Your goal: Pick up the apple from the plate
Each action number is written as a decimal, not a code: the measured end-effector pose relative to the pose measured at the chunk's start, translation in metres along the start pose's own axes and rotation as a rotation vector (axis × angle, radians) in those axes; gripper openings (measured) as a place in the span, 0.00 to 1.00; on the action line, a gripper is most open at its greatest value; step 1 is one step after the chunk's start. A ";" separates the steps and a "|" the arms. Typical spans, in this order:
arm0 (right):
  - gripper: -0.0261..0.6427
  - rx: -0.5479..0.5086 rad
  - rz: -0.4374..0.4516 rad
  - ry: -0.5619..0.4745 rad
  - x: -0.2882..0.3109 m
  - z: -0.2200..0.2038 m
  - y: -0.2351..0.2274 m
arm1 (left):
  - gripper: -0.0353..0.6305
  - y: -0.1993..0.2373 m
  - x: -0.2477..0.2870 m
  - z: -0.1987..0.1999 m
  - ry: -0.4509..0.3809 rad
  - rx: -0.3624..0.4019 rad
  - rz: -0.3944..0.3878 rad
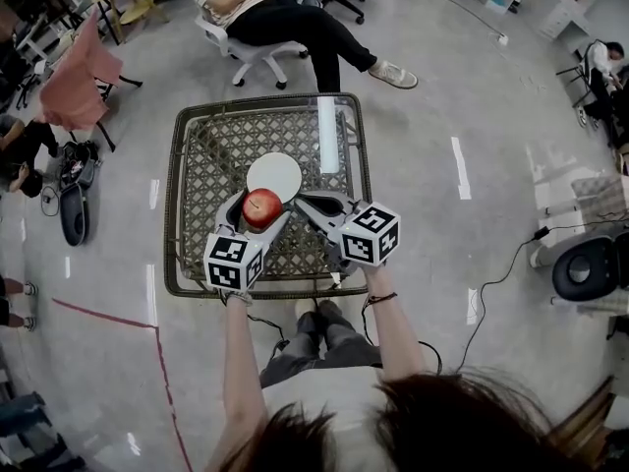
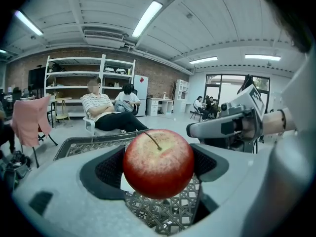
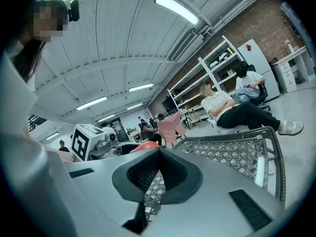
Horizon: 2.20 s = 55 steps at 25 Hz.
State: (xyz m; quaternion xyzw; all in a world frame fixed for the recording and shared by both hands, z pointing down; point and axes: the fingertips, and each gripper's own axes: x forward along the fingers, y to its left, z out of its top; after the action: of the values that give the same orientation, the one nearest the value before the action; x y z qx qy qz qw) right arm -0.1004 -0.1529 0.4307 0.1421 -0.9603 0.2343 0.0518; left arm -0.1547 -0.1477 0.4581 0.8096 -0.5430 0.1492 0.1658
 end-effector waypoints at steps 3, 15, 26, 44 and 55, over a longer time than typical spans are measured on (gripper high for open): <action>0.05 -0.005 0.004 -0.006 -0.006 0.001 0.004 | 0.68 -0.009 -0.005 0.002 -0.006 0.007 -0.014; 0.05 -0.003 0.008 -0.051 -0.025 0.013 0.020 | 0.68 -0.025 -0.026 0.015 -0.027 0.028 -0.035; 0.05 -0.044 0.047 -0.052 -0.027 0.025 0.036 | 0.68 -0.035 -0.041 0.021 -0.044 0.026 -0.039; 0.05 -0.107 0.099 -0.068 -0.040 0.030 0.049 | 0.68 -0.053 -0.051 0.032 -0.098 0.048 -0.037; 0.05 -0.108 0.112 -0.082 -0.047 0.030 0.053 | 0.68 -0.058 -0.054 0.031 -0.099 0.044 -0.024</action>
State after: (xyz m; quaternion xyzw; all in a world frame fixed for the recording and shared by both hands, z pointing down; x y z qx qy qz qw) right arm -0.0725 -0.1104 0.3734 0.0944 -0.9793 0.1786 0.0069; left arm -0.1190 -0.0954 0.4012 0.8260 -0.5371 0.1191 0.1227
